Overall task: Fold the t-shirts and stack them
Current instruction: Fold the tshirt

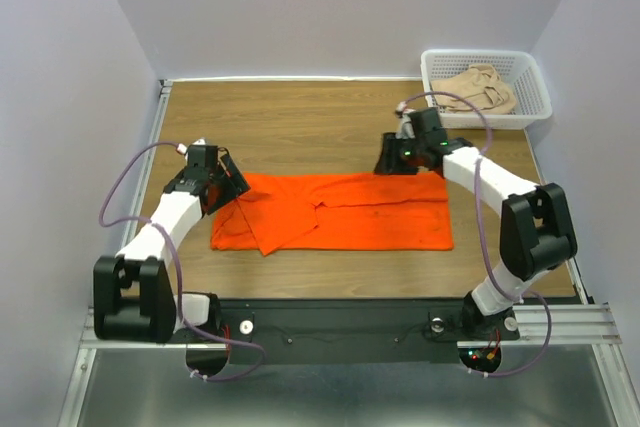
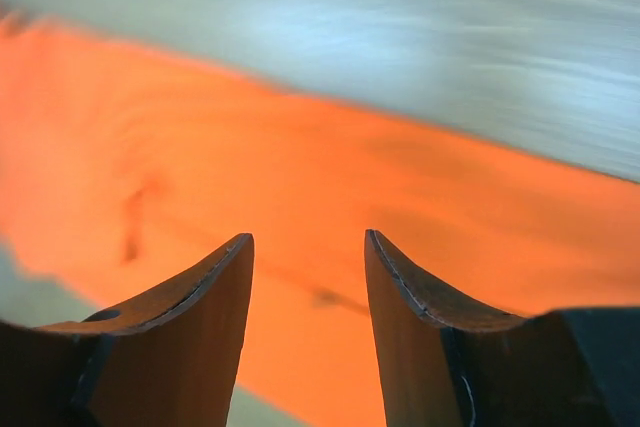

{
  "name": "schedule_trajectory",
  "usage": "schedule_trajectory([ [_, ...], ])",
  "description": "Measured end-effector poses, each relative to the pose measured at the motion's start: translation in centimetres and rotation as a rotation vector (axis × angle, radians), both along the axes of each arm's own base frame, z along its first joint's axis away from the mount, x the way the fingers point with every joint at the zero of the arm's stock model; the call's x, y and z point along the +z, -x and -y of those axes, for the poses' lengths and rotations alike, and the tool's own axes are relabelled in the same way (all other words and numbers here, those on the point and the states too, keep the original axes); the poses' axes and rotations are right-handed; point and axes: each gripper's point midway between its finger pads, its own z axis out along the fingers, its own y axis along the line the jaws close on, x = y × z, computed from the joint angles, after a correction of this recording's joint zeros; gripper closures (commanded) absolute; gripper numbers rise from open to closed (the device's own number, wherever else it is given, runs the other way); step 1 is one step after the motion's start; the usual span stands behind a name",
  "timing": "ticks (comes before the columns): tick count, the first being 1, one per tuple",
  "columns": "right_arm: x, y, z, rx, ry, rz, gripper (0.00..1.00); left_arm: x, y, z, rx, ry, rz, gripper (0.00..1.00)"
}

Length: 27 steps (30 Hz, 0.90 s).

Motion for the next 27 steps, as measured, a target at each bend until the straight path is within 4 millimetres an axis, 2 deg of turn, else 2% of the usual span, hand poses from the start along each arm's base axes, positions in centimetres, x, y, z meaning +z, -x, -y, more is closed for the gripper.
schedule_trajectory([
  [1,-0.2,-0.7,1.6,-0.051,0.007,-0.002,0.46,-0.5,-0.9,-0.4,0.008,-0.010,-0.008,0.23],
  [2,-0.6,-1.7,4.4,-0.135,0.025,-0.008,0.46,-0.9,-1.7,-0.8,0.014,-0.021,-0.021,0.27],
  [4,-1.6,-2.5,8.7,-0.264,0.057,-0.032,0.46,-1.4,-3.0,-1.2,0.016,-0.040,-0.027,0.32],
  [5,-2.1,-2.7,10.4,-0.316,0.070,-0.046,0.46,-1.5,-3.6,-1.4,0.014,-0.047,-0.024,0.36],
  [7,-2.7,-2.7,12.4,-0.387,0.081,-0.067,0.46,-1.6,-4.7,-1.4,0.004,-0.059,-0.017,0.39],
  [12,-3.0,-2.9,14.1,-0.464,0.091,-0.081,0.46,-2.1,-6.6,-1.4,-0.017,-0.075,-0.008,0.46],
  [16,-3.0,-3.1,14.9,-0.508,0.106,-0.079,0.46,-3.2,-6.7,-1.4,-0.030,-0.085,-0.033,0.48],
  [19,-3.1,-3.3,16.2,-0.568,0.130,-0.075,0.46,-3.7,-6.7,-1.5,-0.039,-0.091,-0.048,0.54],
  [25,-3.9,-3.1,19.2,-0.697,0.184,-0.085,0.46,-3.4,-7.2,-1.5,-0.056,-0.105,-0.038,0.74],
  [27,-4.3,-2.8,20.0,-0.726,0.193,-0.097,0.46,-3.1,-7.5,-1.6,-0.061,-0.112,-0.028,0.92],
])
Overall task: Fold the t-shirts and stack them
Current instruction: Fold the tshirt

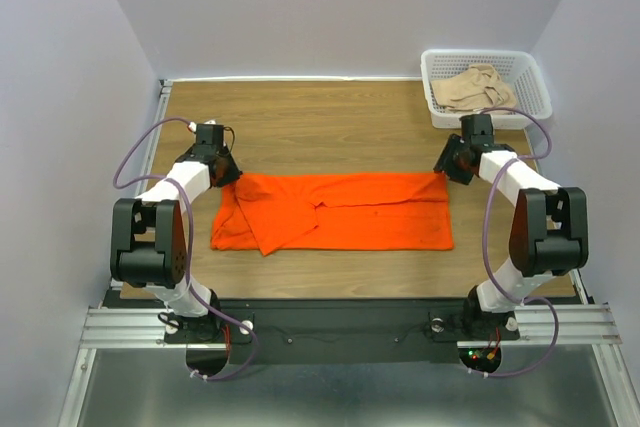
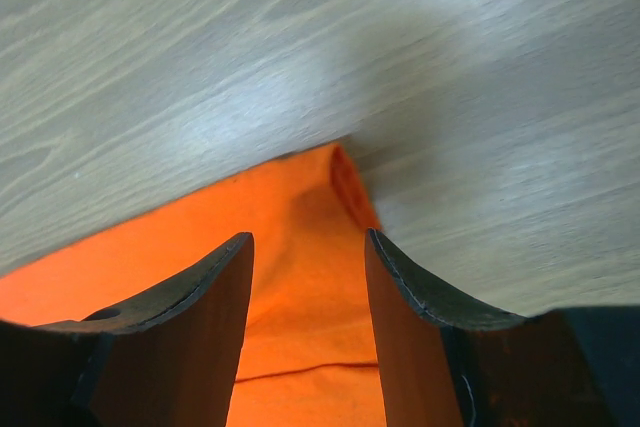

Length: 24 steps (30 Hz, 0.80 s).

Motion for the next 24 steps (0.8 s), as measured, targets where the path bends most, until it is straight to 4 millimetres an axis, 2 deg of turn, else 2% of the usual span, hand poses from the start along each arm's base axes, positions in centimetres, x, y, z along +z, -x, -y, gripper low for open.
schedule_trajectory([
  [2,-0.1,0.0,0.5,-0.019,0.004,-0.003,0.46,0.3,-0.3,-0.1,-0.006,-0.010,0.010,0.95],
  [3,0.0,0.0,0.7,-0.025,0.005,-0.002,0.46,0.5,-0.5,-0.2,-0.007,-0.014,0.018,1.00],
  [12,-1.1,0.1,1.0,-0.037,0.008,-0.028,0.46,1.5,-2.0,-0.8,-0.003,-0.032,0.050,1.00],
  [19,-2.7,0.4,2.1,-0.065,0.008,-0.073,0.47,2.1,-3.3,-1.4,0.013,-0.050,0.073,1.00],
  [24,-3.3,0.4,2.3,-0.072,0.008,-0.086,0.48,1.6,-4.4,-2.3,0.036,-0.076,0.079,1.00],
])
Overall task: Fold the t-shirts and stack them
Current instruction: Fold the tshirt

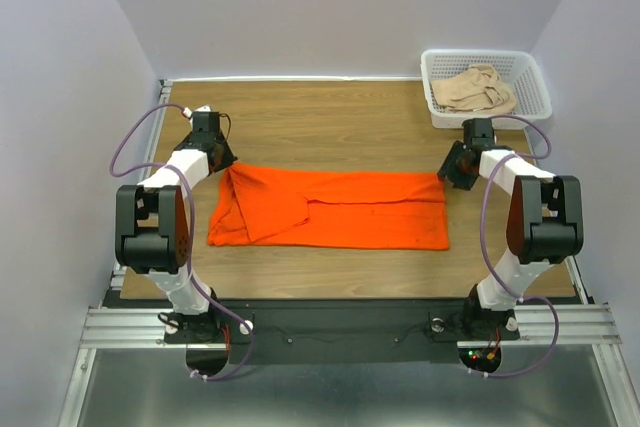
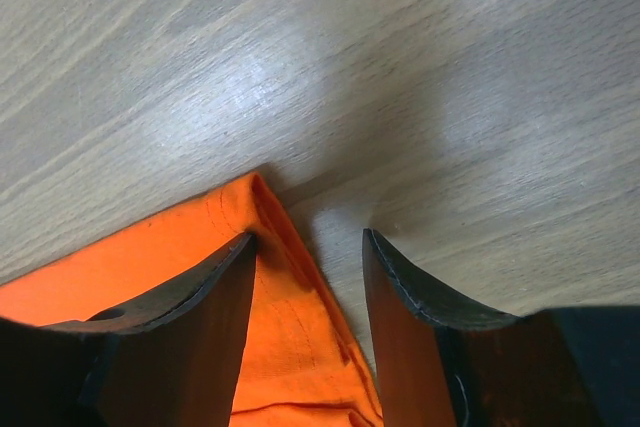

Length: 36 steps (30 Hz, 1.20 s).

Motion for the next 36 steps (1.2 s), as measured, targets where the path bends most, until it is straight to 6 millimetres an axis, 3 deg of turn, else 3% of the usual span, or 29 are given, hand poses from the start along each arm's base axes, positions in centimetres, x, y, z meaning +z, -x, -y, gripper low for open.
schedule_trajectory([
  [4,0.0,-0.1,0.0,0.004,-0.001,0.003,0.48,-1.0,-0.1,-0.1,0.004,-0.004,-0.017,0.99],
  [6,0.4,-0.1,-0.1,0.014,-0.008,0.011,0.50,-1.4,-0.1,-0.2,0.006,-0.006,-0.028,0.94],
  [11,3.4,-0.4,-1.1,0.067,-0.047,0.092,0.52,-1.6,-0.1,-0.7,0.033,-0.024,-0.031,0.80],
  [13,5.2,-0.5,-1.7,0.091,-0.066,0.141,0.52,-1.4,0.1,-1.0,0.049,-0.037,-0.032,0.49],
  [17,7.1,-0.5,-2.6,0.129,-0.105,0.194,0.52,0.2,0.5,-1.8,0.086,-0.064,-0.009,0.32],
  [19,7.2,-0.5,-3.2,0.150,-0.128,0.200,0.53,1.4,0.6,-2.0,0.096,-0.067,0.016,0.33],
  [22,6.6,-0.4,-4.2,0.186,-0.176,0.181,0.59,3.4,0.6,-1.7,0.098,-0.064,0.066,0.48],
  [26,5.4,-1.2,-5.9,0.237,-0.246,0.146,0.64,4.3,0.6,1.3,0.031,-0.058,0.093,0.62],
  [27,5.1,-1.4,-6.1,0.241,-0.258,0.141,0.64,4.1,0.6,2.0,0.016,-0.054,0.087,0.69],
  [30,3.7,-1.6,-6.5,0.237,-0.281,0.113,0.67,1.9,0.6,4.1,-0.034,-0.032,0.038,0.74],
  [36,-0.3,-1.6,-5.5,0.172,-0.246,0.029,0.67,-4.3,0.8,3.2,0.002,-0.027,-0.104,0.82],
])
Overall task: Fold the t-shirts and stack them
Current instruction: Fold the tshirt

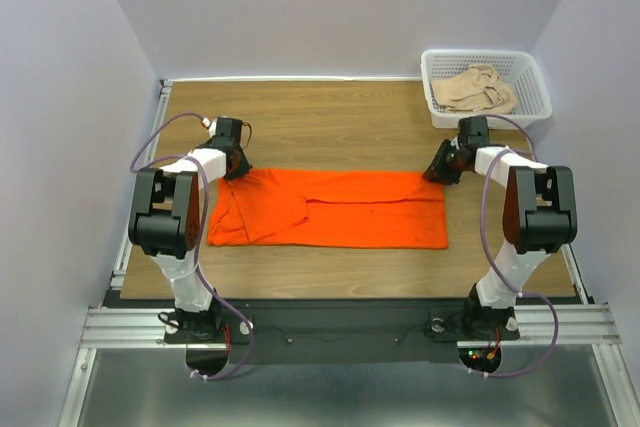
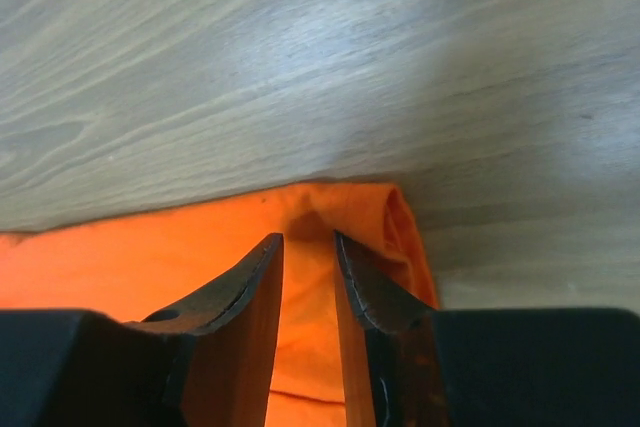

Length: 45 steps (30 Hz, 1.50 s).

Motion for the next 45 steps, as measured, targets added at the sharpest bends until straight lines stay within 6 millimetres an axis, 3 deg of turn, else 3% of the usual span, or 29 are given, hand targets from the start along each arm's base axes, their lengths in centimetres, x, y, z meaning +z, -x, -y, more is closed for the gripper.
schedule_trajectory([
  [1,-0.3,-0.1,0.5,-0.013,0.009,-0.001,0.67,-0.8,-0.1,-0.3,0.018,0.006,-0.012,0.82],
  [6,-0.4,-0.9,2.3,-0.095,0.027,0.023,0.64,-0.7,-1.7,-1.6,0.063,0.037,0.019,0.83],
  [11,0.3,-0.1,3.6,-0.134,0.080,0.038,0.61,-0.6,-2.0,-1.8,0.073,0.053,0.027,0.81],
  [16,2.8,0.1,4.0,-0.123,0.107,0.092,0.60,-0.3,-2.1,-1.7,0.072,0.061,0.035,0.53],
  [19,5.0,0.0,2.9,-0.081,0.104,0.151,0.61,0.1,-2.0,-1.7,0.068,0.060,0.038,0.41],
  [23,6.5,0.2,-0.1,0.010,0.069,0.194,0.64,1.9,-1.6,-1.3,0.056,0.054,0.058,0.38],
  [28,4.8,1.0,-3.0,0.095,0.029,0.141,0.65,6.1,-1.4,0.0,0.030,0.064,0.150,0.38],
  [32,2.6,1.6,-3.5,0.111,0.027,0.072,0.62,7.4,-0.3,0.3,0.027,0.068,0.180,0.38],
  [34,1.8,1.8,-3.3,0.107,0.041,0.050,0.61,6.7,0.5,0.4,0.022,0.065,0.165,0.38],
  [40,0.7,2.6,-3.0,0.120,0.058,0.023,0.59,2.2,3.7,1.2,0.014,0.064,0.043,0.38],
  [44,-0.2,3.2,-3.0,0.128,0.055,0.001,0.58,-0.7,3.9,1.4,0.021,0.051,-0.017,0.38],
  [45,-0.2,3.2,-3.0,0.128,0.053,0.002,0.58,-0.4,3.4,1.6,0.020,0.056,-0.011,0.38],
])
